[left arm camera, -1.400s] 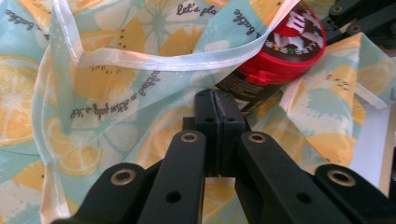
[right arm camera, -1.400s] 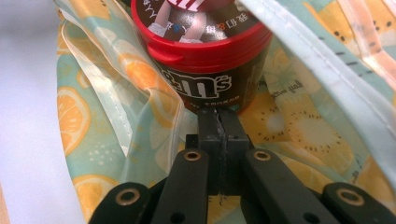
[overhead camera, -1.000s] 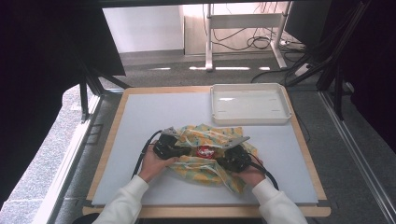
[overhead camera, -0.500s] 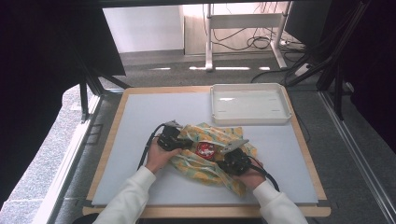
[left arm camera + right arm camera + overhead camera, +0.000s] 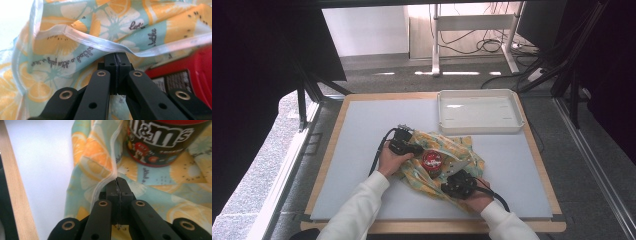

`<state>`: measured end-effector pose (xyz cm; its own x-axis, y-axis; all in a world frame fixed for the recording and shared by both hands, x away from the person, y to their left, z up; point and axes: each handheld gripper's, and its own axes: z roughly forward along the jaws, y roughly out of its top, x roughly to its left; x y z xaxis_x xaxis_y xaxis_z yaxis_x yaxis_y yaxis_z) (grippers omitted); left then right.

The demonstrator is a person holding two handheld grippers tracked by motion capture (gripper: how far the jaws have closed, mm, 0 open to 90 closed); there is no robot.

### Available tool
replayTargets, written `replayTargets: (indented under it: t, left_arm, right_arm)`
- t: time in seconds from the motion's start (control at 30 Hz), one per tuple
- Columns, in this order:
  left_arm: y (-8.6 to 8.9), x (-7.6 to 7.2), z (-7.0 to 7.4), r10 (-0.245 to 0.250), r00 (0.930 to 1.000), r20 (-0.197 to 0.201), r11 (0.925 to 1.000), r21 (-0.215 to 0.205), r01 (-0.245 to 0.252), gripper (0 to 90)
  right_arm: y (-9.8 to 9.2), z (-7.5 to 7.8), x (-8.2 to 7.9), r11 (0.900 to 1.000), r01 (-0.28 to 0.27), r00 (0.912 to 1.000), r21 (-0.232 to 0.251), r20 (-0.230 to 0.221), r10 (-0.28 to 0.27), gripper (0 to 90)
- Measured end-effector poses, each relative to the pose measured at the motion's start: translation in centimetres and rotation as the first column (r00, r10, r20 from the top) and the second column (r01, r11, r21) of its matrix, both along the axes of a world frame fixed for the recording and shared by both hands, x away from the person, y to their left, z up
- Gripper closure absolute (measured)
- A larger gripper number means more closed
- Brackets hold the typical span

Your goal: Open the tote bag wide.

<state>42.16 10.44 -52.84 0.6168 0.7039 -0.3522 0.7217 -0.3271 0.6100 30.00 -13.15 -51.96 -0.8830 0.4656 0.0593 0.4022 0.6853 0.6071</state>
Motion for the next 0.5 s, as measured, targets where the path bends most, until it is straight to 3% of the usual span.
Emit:
replayTargets:
  t: [0.2,0.37,0.5]
  left_arm:
    - [0.34,0.62,-0.67,0.022,0.9986,-0.049,0.9993,-0.031,-0.024,90.0]
    - [0.27,0.47,-0.57,0.011,0.9988,-0.049,0.9996,-0.024,-0.012,90.0]
    - [0.73,-0.29,0.31,-0.004,0.9999,-0.016,0.9996,-0.027,0.004,90.0]
  right_arm:
    - [-0.06,-0.06,-0.29,1.0,-0.005,1.0,0.001,-0.006,0.005,89.0]
    - [-0.08,-0.05,-0.25,1.0,-0.008,1.0,0.0,-0.005,0.008,89.0]
    - [-0.21,0.24,-0.07,1.0,0.005,0.9997,-0.002,0.022,-0.005,88.9]
